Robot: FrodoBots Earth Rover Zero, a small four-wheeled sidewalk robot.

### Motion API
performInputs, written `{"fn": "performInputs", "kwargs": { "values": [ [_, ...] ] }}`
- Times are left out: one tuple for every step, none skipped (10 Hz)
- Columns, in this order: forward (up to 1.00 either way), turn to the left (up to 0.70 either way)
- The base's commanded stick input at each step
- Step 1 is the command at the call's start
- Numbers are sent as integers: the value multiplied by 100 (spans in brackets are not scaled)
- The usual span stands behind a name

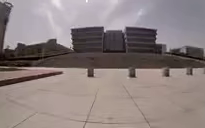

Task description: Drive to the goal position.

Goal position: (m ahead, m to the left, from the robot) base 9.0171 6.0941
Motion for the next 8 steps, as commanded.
{"fn": "performInputs", "kwargs": {
  "values": [
    [100, -7],
    [100, -20],
    [100, -33],
    [100, -38],
    [100, -38],
    [100, -38],
    [100, -4],
    [100, 0]
  ]
}}
